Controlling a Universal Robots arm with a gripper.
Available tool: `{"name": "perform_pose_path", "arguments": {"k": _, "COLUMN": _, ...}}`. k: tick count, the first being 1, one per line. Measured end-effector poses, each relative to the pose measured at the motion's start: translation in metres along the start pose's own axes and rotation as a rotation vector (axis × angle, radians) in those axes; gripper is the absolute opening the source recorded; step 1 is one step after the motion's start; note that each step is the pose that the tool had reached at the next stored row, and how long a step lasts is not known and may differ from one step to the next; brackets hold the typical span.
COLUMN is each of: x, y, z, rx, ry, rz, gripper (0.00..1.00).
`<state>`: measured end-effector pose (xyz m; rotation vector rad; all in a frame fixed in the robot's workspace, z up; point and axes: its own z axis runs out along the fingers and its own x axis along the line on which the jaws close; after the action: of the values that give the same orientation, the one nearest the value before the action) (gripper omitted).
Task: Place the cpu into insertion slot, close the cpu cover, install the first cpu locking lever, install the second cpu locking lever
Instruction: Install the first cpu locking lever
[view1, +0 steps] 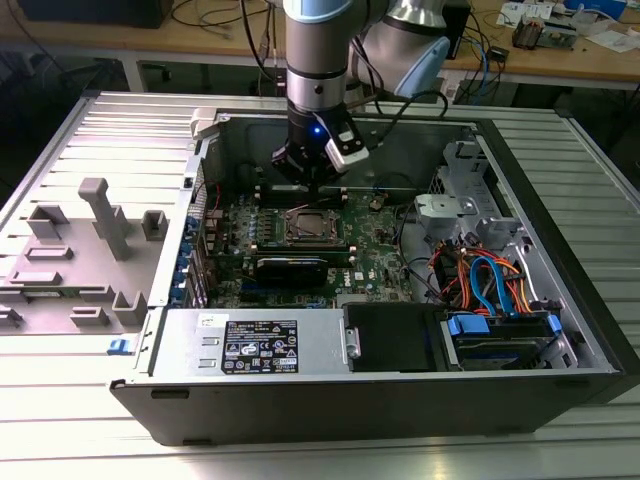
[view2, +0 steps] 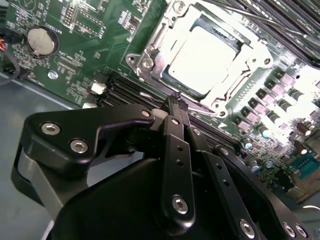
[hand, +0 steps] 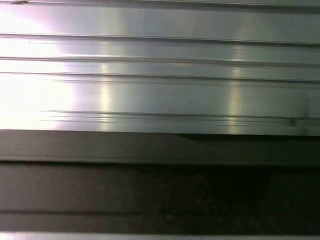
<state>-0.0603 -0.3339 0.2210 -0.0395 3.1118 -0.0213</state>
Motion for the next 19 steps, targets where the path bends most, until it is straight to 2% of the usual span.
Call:
{"name": "perform_pose_path", "arguments": {"k": 2, "x": -0.005, "y": 0.0, "z": 0.0012, "rx": 0.0001, "ry": 0.0001, "rz": 0.0, "gripper": 0.11}}
{"name": "perform_pose_path", "arguments": {"k": 8, "x": -0.01, "y": 0.0001, "z": 0.0059, "rx": 0.0019, "ry": 0.0001, "rz": 0.0, "gripper": 0.11}}
{"name": "perform_pose_path", "arguments": {"k": 12, "x": -0.0101, "y": 0.0004, "z": 0.0098, "rx": 0.002, "ry": 0.0001, "rz": 0.0, "gripper": 0.11}}
{"name": "perform_pose_path", "arguments": {"k": 19, "x": -0.0102, "y": 0.0037, "z": 0.0122, "rx": 0.0023, "ry": 0.0, "rz": 0.0, "gripper": 0.11}}
